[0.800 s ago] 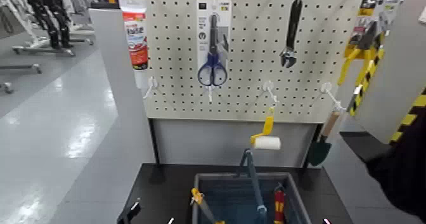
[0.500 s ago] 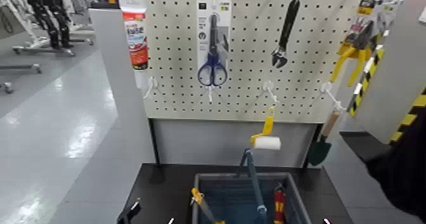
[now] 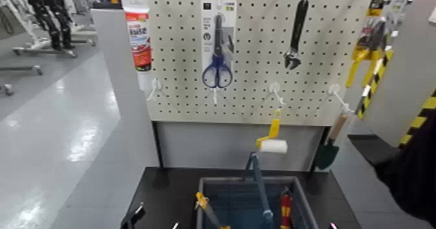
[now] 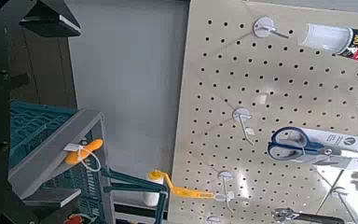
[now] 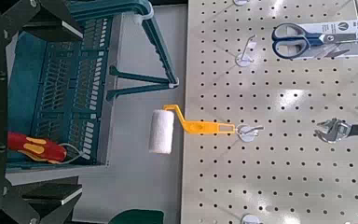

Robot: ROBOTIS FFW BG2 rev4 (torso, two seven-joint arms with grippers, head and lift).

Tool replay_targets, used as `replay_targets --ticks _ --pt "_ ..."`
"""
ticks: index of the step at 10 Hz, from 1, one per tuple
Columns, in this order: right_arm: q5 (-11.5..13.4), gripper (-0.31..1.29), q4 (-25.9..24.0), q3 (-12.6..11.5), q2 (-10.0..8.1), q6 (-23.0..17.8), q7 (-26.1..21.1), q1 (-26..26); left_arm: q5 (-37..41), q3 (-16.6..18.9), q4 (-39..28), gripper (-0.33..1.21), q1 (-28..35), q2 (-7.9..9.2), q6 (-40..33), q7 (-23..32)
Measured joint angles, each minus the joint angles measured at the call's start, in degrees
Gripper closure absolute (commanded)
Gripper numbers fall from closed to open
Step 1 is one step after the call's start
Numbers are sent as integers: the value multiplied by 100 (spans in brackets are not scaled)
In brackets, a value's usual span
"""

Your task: Put the black wrench into the crate.

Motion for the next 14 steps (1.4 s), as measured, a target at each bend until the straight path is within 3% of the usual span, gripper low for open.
replay_targets --ticks 6,9,12,14 --pt "-23 15 -202 -248 -86 143 246 -212 35 -12 9 10 -64 5 160 -97" --pt "-222 14 -377 -402 -137 398 394 -485 67 -30 30 10 -96 13 193 -122" --pt "-719 15 -417 -570 -210 776 672 -928 83 -49 46 10 -136 17 235 -166" --pt "-843 15 -423 -649 -287 1024 930 -1276 95 -59 57 10 -172 30 271 -190"
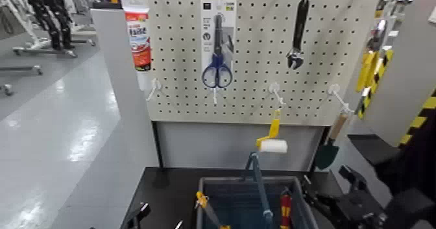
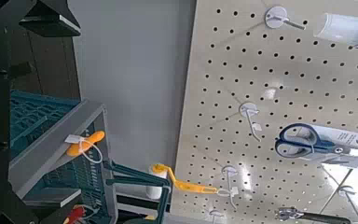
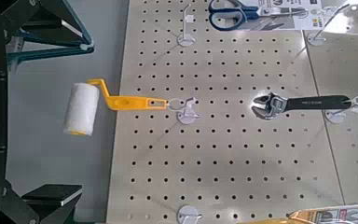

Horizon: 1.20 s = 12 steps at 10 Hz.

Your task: Put the black wrench into the crate.

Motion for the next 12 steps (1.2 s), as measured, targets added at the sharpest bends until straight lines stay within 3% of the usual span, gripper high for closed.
replay_targets --ticks 6,12 --pt "-19 16 -63 -477 88 847 888 -1270 49 -56 56 10 -115 31 95 -68" --pt "-44 16 188 -500 43 1479 1605 -2534 105 -120 107 10 -208 72 125 -114"
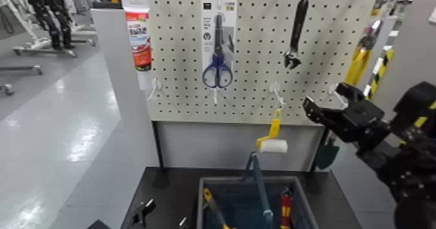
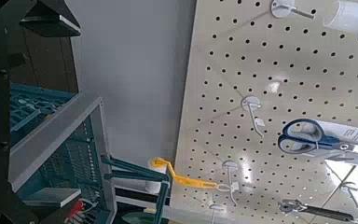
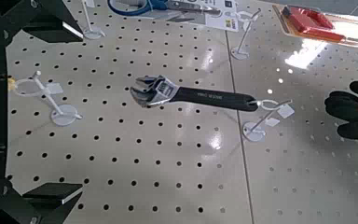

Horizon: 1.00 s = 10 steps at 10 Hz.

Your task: Put the black wrench into the crate.

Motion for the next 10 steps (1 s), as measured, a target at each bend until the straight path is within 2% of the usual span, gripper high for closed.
replay_targets --ticks 6,10 --pt "-23 17 564 257 -179 31 572 -1130 20 -63 18 10 -65 53 17 -63" --pt "-144 19 1304 414 -202 -298 921 -1780 35 -80 35 10 -105 63 25 -97"
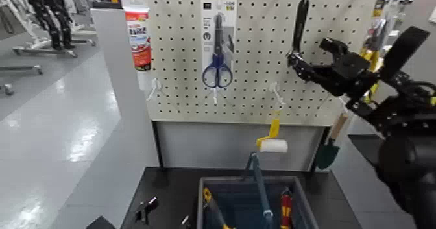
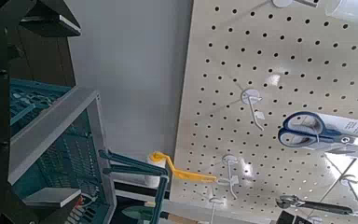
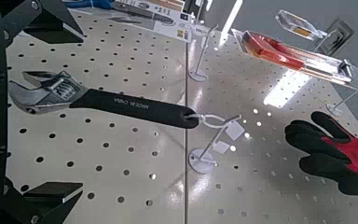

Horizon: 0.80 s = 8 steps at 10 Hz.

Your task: Put the black wrench into the crate.

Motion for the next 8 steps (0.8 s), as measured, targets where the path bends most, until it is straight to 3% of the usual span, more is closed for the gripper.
replay_targets --ticks 2,5,6,8 --pt "-85 30 342 117 2 -134 223 -283 1 -14 10 10 -25 4 0 -19" --pt "-159 102 598 269 13 -17 534 -599 -6 -30 25 10 -49 15 -7 -38" --pt "-146 111 619 318 4 31 581 -667 -8 -35 26 10 -57 18 -7 -40" --pt "14 113 510 337 -2 -5 495 -677 -8 -38 27 10 -60 25 -7 -51"
